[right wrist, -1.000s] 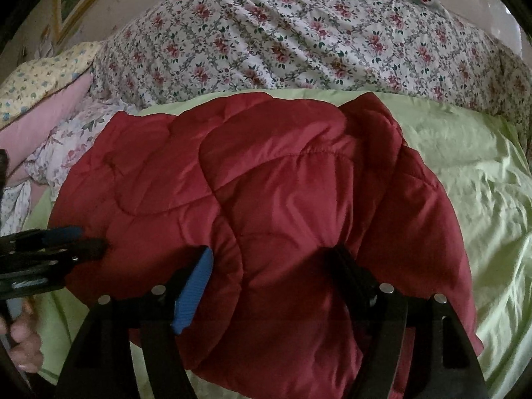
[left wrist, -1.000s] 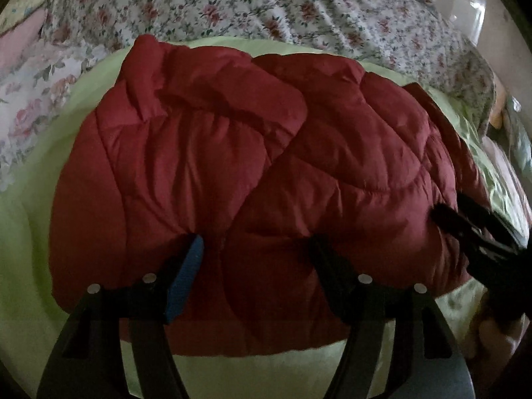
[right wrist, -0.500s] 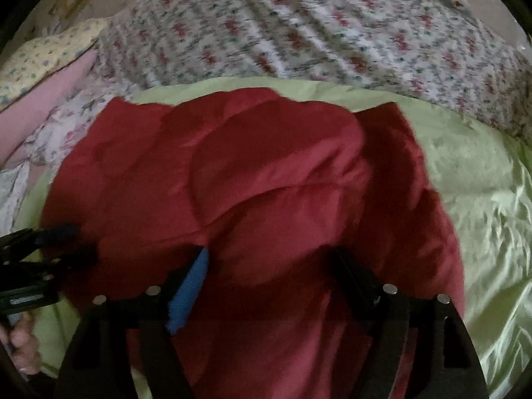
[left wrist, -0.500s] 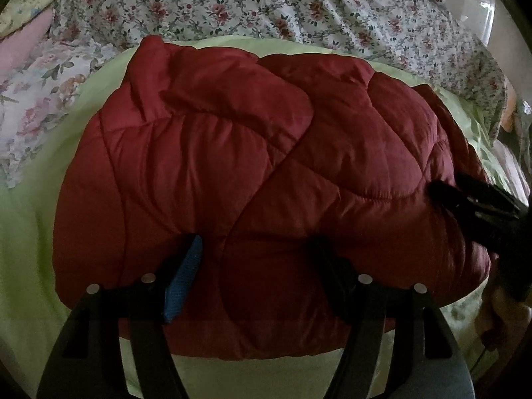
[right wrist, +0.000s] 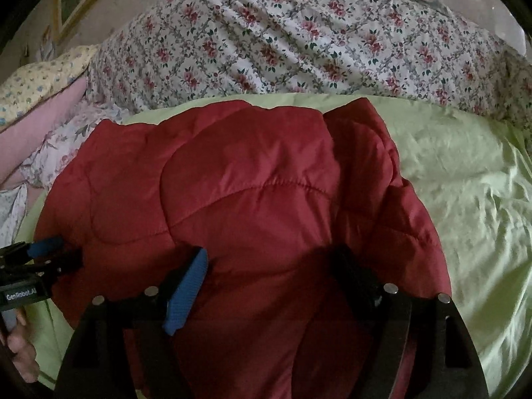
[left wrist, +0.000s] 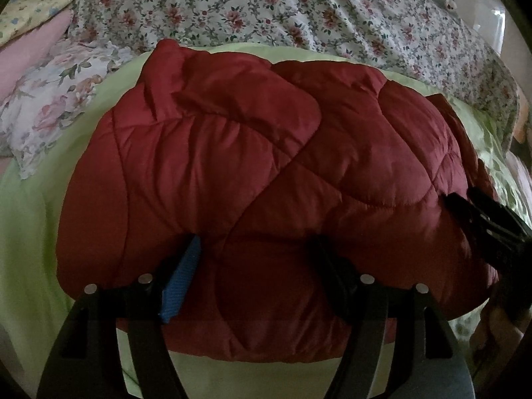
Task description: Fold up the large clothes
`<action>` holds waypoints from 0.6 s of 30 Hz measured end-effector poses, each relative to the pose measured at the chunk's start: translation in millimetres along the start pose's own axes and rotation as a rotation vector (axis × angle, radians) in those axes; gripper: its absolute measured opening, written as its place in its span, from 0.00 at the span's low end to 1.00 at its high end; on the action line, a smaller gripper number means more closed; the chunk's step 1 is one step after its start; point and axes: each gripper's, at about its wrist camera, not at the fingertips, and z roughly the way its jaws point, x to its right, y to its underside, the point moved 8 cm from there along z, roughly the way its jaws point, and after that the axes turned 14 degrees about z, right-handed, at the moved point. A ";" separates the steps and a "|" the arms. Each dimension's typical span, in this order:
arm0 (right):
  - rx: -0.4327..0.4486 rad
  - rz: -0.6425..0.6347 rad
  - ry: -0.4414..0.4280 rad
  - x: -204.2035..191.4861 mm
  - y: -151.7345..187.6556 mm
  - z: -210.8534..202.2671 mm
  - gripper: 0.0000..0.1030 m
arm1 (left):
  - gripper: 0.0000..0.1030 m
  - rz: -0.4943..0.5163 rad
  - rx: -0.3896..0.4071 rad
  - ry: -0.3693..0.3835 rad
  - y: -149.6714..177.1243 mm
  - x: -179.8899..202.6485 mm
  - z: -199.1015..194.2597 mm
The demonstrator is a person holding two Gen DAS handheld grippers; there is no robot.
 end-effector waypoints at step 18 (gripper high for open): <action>-0.010 0.019 0.079 -1.1 10.5 -18.2 0.78 | 0.78 0.037 -0.003 -0.015 -1.5 -22.0 -30.9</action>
